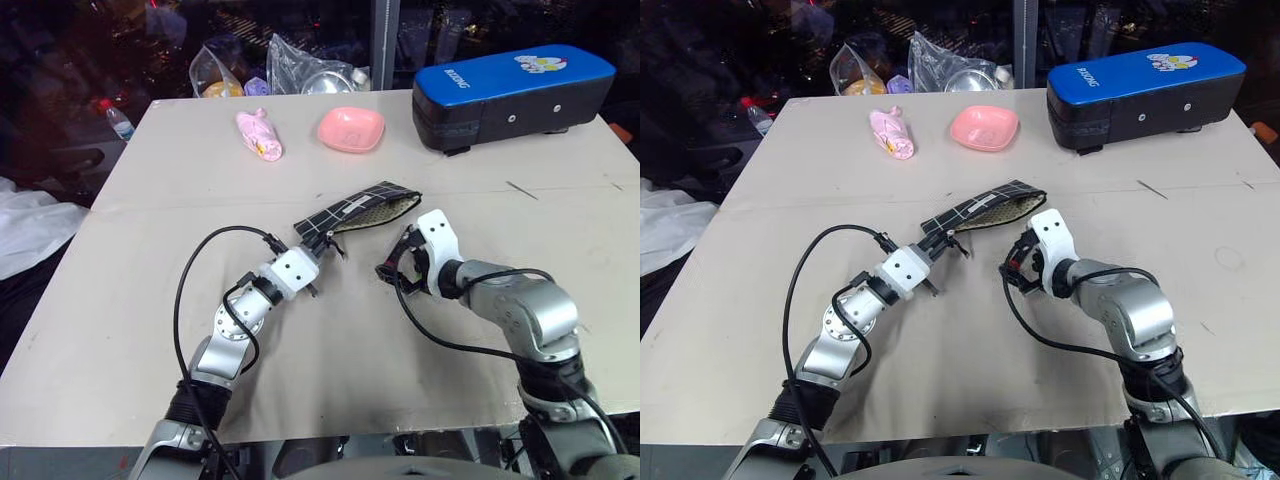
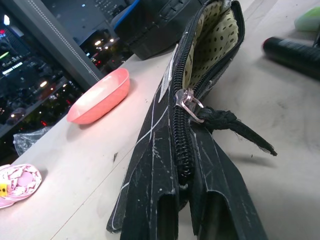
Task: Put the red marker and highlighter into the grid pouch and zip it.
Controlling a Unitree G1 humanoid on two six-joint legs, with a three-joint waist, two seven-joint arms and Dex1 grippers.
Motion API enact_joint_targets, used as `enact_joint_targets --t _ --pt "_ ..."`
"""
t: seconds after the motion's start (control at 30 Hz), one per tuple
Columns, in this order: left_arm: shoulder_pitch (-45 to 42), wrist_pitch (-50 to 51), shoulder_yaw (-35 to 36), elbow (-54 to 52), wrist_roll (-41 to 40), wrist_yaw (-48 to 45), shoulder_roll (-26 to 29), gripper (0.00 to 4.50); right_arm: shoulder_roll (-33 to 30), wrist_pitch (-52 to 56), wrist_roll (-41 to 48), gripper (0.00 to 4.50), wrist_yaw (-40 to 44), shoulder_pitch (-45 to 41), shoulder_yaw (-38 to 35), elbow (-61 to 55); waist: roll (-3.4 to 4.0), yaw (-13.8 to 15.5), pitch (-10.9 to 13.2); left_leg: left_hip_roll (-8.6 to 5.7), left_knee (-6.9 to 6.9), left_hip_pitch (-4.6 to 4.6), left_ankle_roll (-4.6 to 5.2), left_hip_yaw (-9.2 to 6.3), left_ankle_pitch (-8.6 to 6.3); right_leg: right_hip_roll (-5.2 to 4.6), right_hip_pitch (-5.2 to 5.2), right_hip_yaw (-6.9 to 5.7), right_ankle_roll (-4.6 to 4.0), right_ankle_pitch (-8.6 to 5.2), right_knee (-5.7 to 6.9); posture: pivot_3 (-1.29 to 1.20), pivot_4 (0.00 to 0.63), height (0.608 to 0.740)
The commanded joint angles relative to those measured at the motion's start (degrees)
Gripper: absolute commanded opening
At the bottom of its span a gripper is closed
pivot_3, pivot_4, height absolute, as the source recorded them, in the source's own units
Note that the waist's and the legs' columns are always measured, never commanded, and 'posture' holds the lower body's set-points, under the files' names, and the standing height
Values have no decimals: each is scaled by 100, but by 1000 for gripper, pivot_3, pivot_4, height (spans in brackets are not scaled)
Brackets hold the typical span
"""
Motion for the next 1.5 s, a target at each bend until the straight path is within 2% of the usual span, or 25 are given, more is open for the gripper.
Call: enact_joint_targets --t 0.03,0.07,0.1,0.13,0.23,0.37,0.43,0.67,0.83,0.93,1.07,1.1,1.13,1.3,1.4,1.5 --pt "23 -25 96 -259 -7 81 41 0 95 -259 -188 4471 -163 -185 129 185 0 0 0 0 0 0 0 0 0 0 0 0 0 0 0 0 150 734" --pt "28 -21 100 -265 -5 84 46 0 51 -399 -315 4471 -182 -223 278 294 0 -9 0 0 0 0 0 0 0 0 0 0 0 0 0 0 150 734" --pt "31 -17 103 -270 -3 86 49 0 12 -508 -406 3919 -189 -245 386 370 0 -14 0 0 0 0 0 0 0 0 0 0 0 0 1 0 150 734" --pt "39 -17 109 -274 -5 88 54 0 -7 -583 -458 3644 -187 -250 461 426 0 -13 0 0 0 0 0 0 0 0 0 0 0 0 1 0 150 734" --pt "63 -10 113 -277 -1 104 55 0 299 -665 -456 2268 -328 -322 372 646 -1 -18 -2 0 0 1 0 0 0 0 0 0 0 0 1 0 150 734" --pt "93 5 110 -300 6 132 56 0 268 -847 -613 324 -338 -317 500 819 -4 -11 -4 0 1 3 0 0 0 0 1 0 0 0 3 0 150 734" --pt "105 8 109 -308 6 143 59 0 197 -947 -696 13 -322 -332 571 872 -11 -23 -13 0 1 6 0 1 0 1 2 1 0 0 3 0 150 734" --pt "120 20 108 -318 13 168 53 0 -181 -1284 -1052 13 -90 -350 940 986 -12 -47 -13 0 -3 6 0 0 0 1 1 1 0 0 2 0 150 734" --pt "122 29 120 -313 3 160 63 0 -5 -1134 -854 13 51 -389 702 865 -12 -106 -13 0 -7 6 -1 -1 0 1 0 1 0 0 1 0 150 734" --pt "113 36 126 -302 -3 152 73 0 -69 -1338 -1016 670 55 -436 734 826 -12 -119 -13 0 -9 6 0 -1 0 1 0 1 0 0 -2 0 150 734" --pt "96 43 135 -288 -19 132 93 0 50 -1778 -1184 2557 -204 -546 463 847 -11 -130 -13 0 -11 5 0 -1 0 1 -2 1 0 0 -1 0 150 734" --pt "90 42 139 -281 -21 126 101 0 72 -1851 -1173 3225 -209 -603 380 811 -11 -131 -12 0 -11 5 -1 -1 0 1 -2 1 0 0 -1 0 150 734" --pt "89 42 141 -280 -24 122 106 0 98 -1869 -1136 3467 -195 -637 303 760 -11 -129 -12 0 -12 5 0 -1 0 1 -2 2 0 0 -2 0 150 734" --pt "64 47 145 -255 -42 111 145 0 399 -1449 -628 3467 27 -700 -40 372 -11 -130 -12 0 -12 4 -1 -2 0 2 -2 2 0 0 -2 0 150 734" --pt "49 53 146 -248 -47 106 154 0 421 -1150 -492 3467 152 -619 109 179 -11 -134 -12 0 -14 4 0 -2 0 1 -3 2 0 0 -2 0 150 734" --pt "45 69 140 -268 -50 96 157 0 103 -1180 -675 3467 343 -414 744 142 -11 -126 -12 0 -13 4 0 -2 0 1 -3 2 -1 0 -2 0 150 734"
